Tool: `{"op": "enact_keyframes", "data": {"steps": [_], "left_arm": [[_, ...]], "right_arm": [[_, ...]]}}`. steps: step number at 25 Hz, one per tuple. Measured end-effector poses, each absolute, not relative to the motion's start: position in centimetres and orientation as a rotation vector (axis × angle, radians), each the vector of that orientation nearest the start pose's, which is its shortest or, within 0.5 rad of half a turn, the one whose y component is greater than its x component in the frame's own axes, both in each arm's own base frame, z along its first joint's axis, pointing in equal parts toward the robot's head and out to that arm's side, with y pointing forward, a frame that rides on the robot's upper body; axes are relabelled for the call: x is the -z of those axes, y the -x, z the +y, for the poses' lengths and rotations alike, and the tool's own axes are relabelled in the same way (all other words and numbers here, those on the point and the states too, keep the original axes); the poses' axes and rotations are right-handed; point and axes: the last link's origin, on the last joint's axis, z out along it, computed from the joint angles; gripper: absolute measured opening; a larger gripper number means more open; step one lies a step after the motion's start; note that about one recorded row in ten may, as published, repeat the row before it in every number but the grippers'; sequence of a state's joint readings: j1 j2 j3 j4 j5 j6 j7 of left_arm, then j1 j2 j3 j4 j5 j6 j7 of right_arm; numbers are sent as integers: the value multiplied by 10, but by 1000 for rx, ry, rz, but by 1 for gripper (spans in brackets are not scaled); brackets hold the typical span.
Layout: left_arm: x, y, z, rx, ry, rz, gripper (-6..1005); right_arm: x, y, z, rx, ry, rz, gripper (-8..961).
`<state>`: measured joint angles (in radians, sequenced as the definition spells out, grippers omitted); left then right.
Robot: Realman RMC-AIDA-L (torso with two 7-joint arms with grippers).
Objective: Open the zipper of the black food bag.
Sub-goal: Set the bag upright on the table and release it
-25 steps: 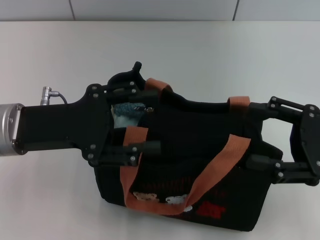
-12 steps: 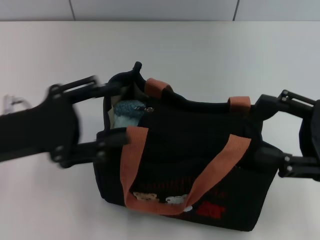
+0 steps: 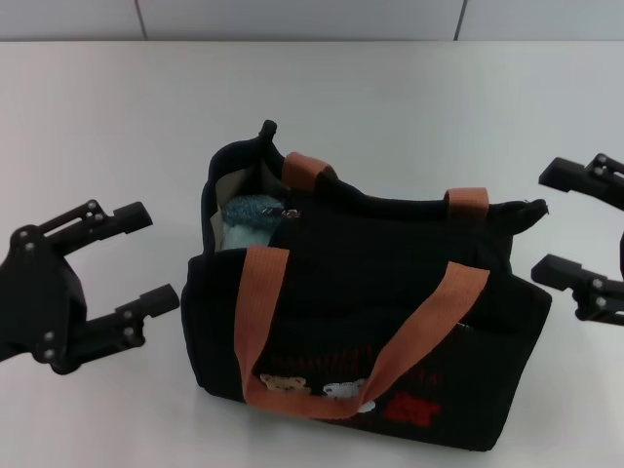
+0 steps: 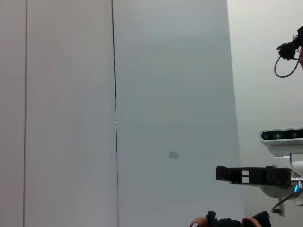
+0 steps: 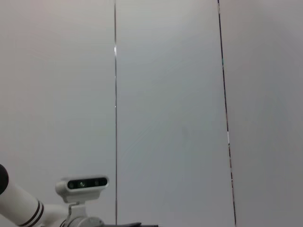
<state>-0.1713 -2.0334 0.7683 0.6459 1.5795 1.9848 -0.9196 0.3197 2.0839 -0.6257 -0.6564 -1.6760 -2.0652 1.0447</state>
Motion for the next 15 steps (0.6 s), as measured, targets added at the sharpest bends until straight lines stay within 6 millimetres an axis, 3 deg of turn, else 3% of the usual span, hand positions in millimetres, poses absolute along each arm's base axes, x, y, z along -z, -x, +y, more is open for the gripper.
{"op": "enact_keyframes", "data": {"steps": [15], "left_arm": [[-13,292,209,1167,2510,-80,725]], "right_arm": [[-56,-256,244,-1360,2537,139,822]]}}
